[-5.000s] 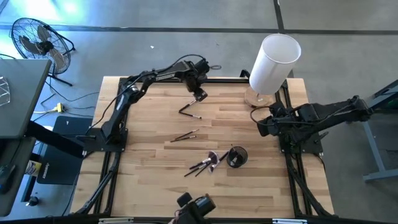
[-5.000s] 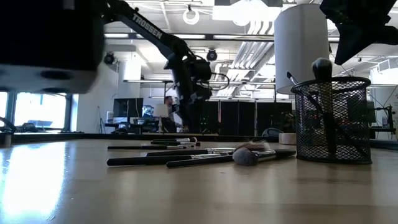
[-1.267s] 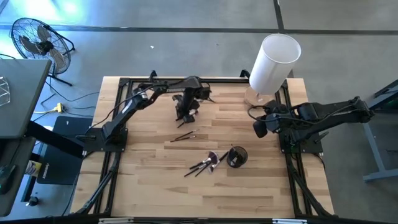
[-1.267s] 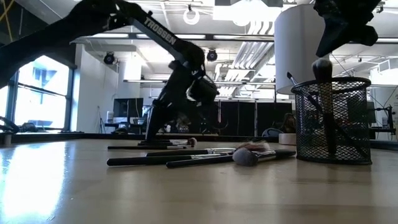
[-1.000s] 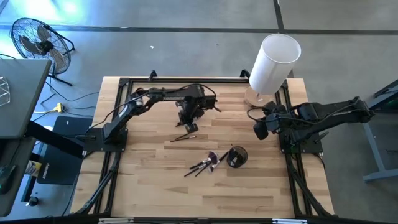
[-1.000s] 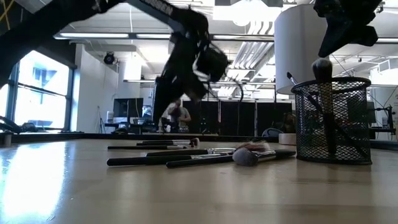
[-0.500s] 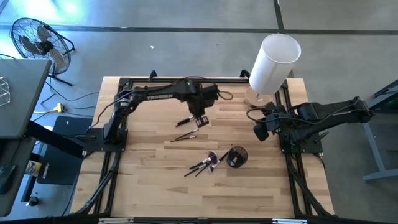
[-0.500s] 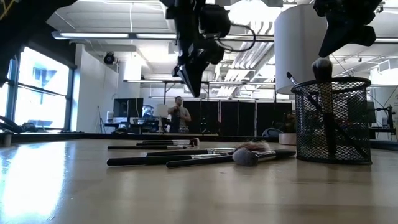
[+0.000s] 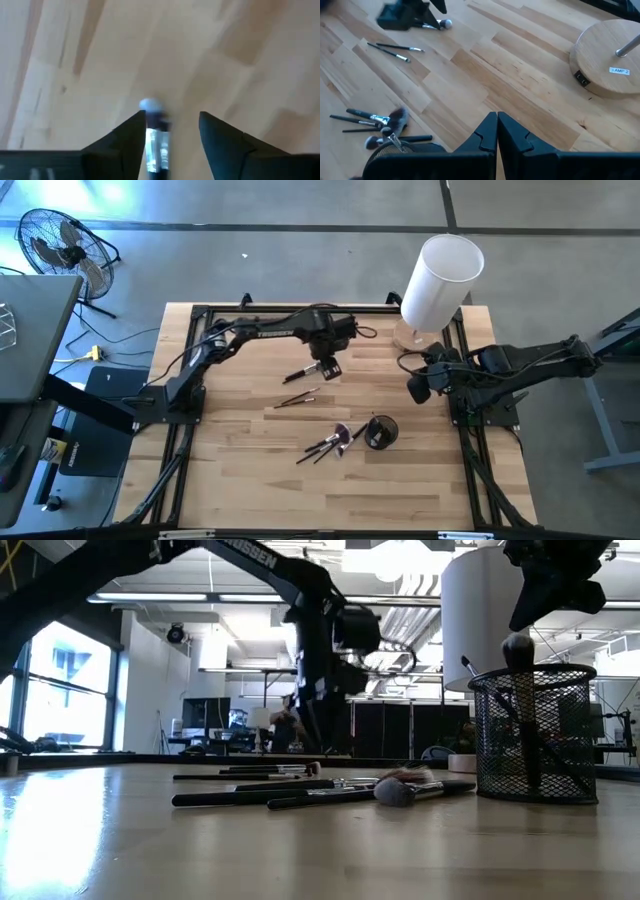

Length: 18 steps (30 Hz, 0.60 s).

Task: Put items in baskets/containers
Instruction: Put the blush brush into the mesh organizer

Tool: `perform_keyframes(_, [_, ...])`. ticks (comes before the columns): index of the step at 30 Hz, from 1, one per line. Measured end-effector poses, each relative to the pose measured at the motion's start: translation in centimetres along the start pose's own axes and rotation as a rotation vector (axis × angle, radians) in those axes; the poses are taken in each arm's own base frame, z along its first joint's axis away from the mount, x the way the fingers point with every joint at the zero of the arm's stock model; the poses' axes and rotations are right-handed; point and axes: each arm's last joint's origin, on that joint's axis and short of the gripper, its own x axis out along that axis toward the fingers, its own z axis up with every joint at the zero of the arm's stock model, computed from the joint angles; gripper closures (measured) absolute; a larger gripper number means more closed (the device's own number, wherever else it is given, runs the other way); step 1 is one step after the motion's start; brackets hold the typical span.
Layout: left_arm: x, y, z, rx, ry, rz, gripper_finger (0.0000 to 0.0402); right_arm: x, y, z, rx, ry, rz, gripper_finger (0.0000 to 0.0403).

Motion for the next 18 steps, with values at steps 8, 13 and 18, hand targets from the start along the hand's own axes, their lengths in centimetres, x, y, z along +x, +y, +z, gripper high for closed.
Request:
perform_keyframes(8, [1.41, 0.38, -0.03, 0.035, 0.03, 0.134, 0.0211, 0.01, 0.02, 0.03, 0.009, -0.006, -0.001, 0.0401])
perform_keyframes(13, [1.45, 0.38, -0.05, 0.034, 0.032, 0.134, 0.0211, 0.01, 0.03, 0.07, 0.01, -0.016, -0.003, 0.0402])
perform_keyframes(18, [1.46, 0.32, -0.26, 0.02, 0.055, 0.107, 0.0211, 0.01, 0.04, 0.07, 0.026, -0.016, -0.002, 0.0401])
